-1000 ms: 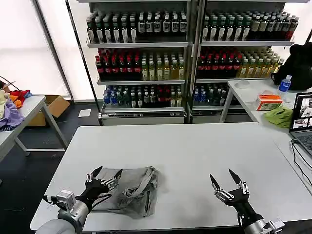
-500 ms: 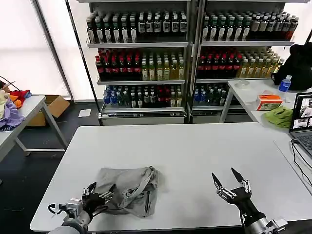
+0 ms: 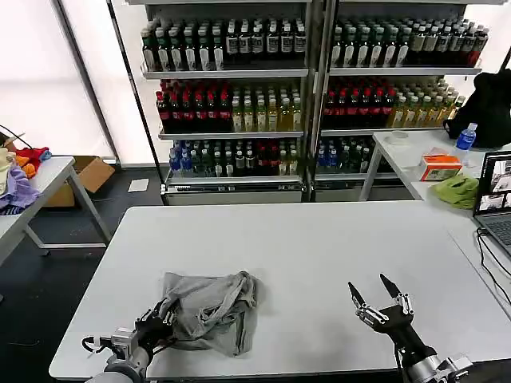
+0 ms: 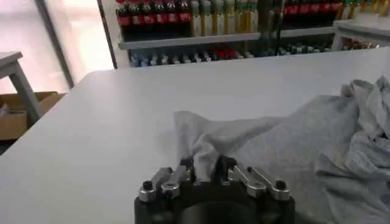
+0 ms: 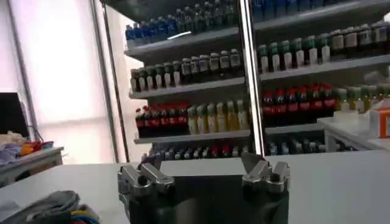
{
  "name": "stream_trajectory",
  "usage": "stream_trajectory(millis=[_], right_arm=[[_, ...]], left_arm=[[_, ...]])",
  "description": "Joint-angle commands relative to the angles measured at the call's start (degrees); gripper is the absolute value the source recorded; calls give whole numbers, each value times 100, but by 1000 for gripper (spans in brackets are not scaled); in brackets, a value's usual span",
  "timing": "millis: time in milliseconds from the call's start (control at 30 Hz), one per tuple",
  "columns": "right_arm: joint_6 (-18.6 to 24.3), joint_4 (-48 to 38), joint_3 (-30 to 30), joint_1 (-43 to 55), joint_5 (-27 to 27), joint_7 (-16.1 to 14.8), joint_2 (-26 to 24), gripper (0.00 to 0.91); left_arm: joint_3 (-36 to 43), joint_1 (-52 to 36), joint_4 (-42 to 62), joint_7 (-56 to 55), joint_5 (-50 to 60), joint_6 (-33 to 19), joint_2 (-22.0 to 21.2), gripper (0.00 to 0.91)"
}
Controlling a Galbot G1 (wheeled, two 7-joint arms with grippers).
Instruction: Fold and organize the clothes.
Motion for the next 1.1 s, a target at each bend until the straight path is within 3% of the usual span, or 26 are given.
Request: stream_trajectory(millis=[33, 167, 433, 600, 700, 800, 867, 967, 1100], right_arm=[[8, -27, 40, 17, 51, 15, -29, 907], [2, -23, 32, 54, 82, 24, -65, 907], [6, 38, -32, 74, 100, 40, -79, 907], [40, 43, -17, 27, 123, 34, -87, 907], [59, 47, -18, 3, 120, 29, -92, 907], [69, 40, -33, 5, 106, 25, -83, 907], [67, 52, -27, 1, 89, 18, -70, 907], [47, 75, 4, 0, 84, 27, -47, 907], [25, 126, 29, -49, 76, 34, 18, 907]], left_arm=[[-1165, 8, -175, 54, -1247, -166, -1, 0], [-2461, -6, -71, 196, -2100, -29, 394, 0], [-4341, 52, 618, 938, -2540, 625, 1408, 0], [-4393, 125, 259, 932, -2626, 620, 1573, 0], [-3955, 274, -484, 703, -2587, 613, 1436, 0], [-2631, 318, -1406, 263, -2594, 596, 1154, 10], [-898, 237, -1710, -267, -2424, 554, 927, 10], [811, -61, -1579, -450, -1465, 146, 701, 0], [2287, -925, -998, -1081, -1778, 192, 513, 10]])
